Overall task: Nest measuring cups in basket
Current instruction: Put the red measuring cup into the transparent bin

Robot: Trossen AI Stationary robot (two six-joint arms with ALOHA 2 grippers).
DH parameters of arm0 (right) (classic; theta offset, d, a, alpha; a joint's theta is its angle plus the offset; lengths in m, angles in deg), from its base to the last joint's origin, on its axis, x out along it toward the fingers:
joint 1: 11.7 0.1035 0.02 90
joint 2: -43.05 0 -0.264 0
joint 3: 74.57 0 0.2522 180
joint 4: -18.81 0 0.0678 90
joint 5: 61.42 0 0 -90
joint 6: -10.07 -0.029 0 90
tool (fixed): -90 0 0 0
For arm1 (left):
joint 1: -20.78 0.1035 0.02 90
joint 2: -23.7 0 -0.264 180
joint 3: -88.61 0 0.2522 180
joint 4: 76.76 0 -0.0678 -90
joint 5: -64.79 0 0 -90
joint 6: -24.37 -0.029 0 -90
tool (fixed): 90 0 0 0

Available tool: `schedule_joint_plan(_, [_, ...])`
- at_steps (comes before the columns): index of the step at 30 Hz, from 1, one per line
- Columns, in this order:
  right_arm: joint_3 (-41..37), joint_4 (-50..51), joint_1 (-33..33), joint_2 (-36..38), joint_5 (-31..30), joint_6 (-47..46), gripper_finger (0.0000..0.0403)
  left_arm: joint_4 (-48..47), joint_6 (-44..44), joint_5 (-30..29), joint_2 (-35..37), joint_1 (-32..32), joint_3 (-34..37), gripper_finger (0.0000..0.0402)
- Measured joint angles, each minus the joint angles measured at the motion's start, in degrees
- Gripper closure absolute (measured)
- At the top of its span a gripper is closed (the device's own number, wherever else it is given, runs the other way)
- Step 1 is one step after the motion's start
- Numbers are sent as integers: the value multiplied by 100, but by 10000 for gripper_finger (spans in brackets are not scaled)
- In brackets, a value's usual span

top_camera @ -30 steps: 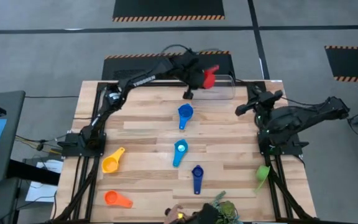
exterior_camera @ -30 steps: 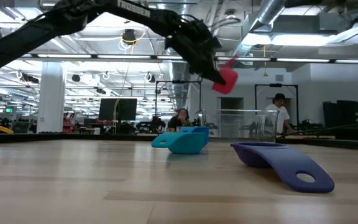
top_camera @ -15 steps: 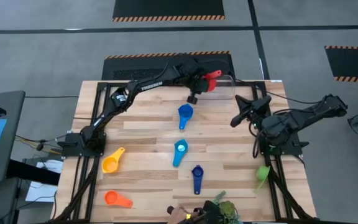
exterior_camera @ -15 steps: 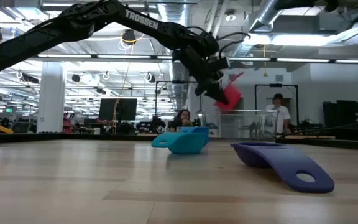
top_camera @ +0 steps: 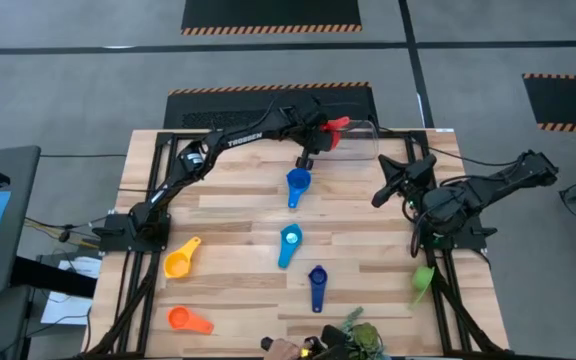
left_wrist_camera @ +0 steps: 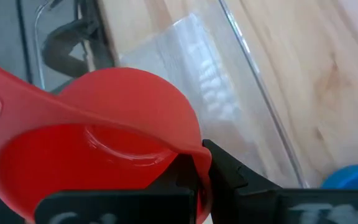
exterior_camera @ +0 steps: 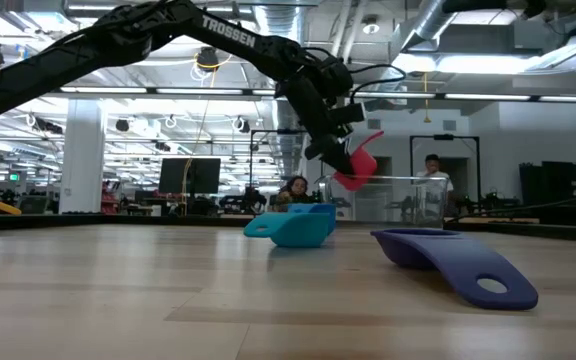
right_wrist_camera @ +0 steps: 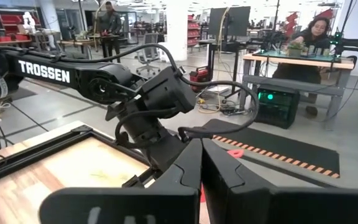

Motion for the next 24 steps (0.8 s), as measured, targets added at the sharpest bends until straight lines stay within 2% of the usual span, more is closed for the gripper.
schedule_joint_plan(4, [0, 0, 95, 0, 3, 0, 377, -96, -381, -364, 0, -113, 0, 385])
schedule_joint_plan(13, [0, 0, 299, 0, 4, 13, 377, -68, -401, -481, 0, -173, 0, 348])
schedule_joint_plan(17, [0, 0, 363, 0, 0, 13, 377, -70, -388, -757, 0, -168, 0, 341])
schedule_joint_plan(24, [0, 0, 398, 0, -15, 11, 377, -70, -378, -774, 0, -169, 0, 337])
